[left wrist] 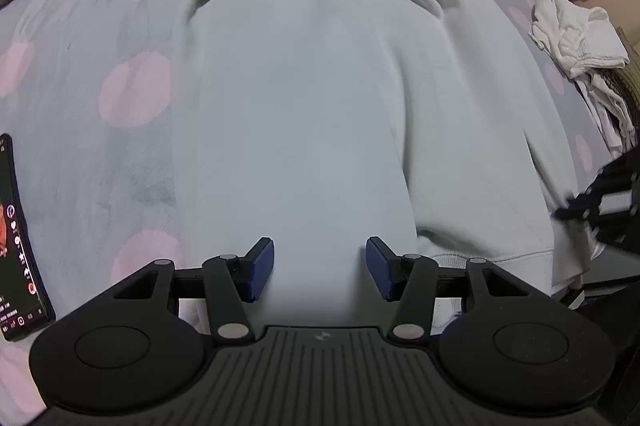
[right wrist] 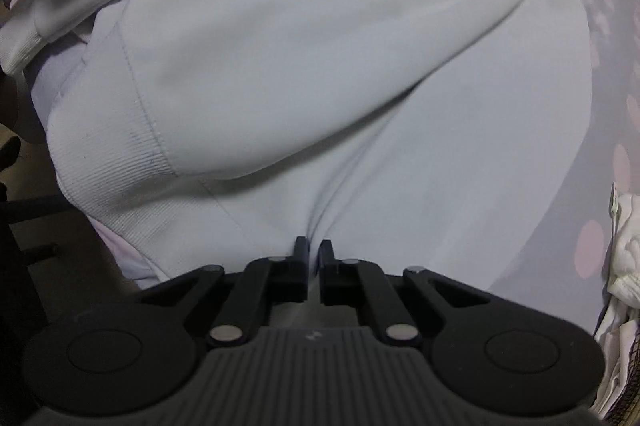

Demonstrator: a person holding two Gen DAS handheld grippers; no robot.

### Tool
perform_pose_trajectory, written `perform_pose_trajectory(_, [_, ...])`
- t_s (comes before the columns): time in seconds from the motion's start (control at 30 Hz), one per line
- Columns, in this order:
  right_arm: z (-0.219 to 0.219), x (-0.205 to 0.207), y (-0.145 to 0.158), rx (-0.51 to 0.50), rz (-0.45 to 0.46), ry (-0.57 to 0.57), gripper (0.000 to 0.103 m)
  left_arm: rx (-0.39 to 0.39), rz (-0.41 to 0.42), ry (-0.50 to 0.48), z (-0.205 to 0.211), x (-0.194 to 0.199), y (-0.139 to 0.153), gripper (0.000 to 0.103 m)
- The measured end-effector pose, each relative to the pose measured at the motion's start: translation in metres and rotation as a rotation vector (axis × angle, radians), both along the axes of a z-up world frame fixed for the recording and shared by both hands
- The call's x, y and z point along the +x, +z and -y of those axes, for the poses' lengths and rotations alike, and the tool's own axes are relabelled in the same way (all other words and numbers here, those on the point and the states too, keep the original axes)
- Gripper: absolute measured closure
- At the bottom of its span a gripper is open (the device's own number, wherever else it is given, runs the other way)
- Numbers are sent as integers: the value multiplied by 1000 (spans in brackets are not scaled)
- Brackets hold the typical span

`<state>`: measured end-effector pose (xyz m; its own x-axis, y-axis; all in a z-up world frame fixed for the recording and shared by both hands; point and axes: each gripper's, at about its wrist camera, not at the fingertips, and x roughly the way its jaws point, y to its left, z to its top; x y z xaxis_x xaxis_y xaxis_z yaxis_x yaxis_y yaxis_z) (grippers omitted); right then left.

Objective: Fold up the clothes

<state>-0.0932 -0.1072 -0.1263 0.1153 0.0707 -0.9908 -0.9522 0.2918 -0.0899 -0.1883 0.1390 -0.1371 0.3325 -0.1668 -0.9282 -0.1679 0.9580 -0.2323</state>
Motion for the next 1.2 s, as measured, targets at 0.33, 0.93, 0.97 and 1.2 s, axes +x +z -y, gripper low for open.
perform_pose_trajectory(0.33, [78,89,69,315,-125,-389,98,2,-31,13,-4,-2,-7,54])
perform_pose_trajectory(0.93, [160,154,108,73,588,-709,101,7,-41,-2,-5,0,-9,53])
perform_pose_trajectory(0.97, [174,165,108,56,636,-754,101,10,-41,-5,-4,0,-9,53])
perform_pose_trajectory(1.2, [187,186,65,-222,695,-642,73,30,-37,-19,-2,1,-9,53])
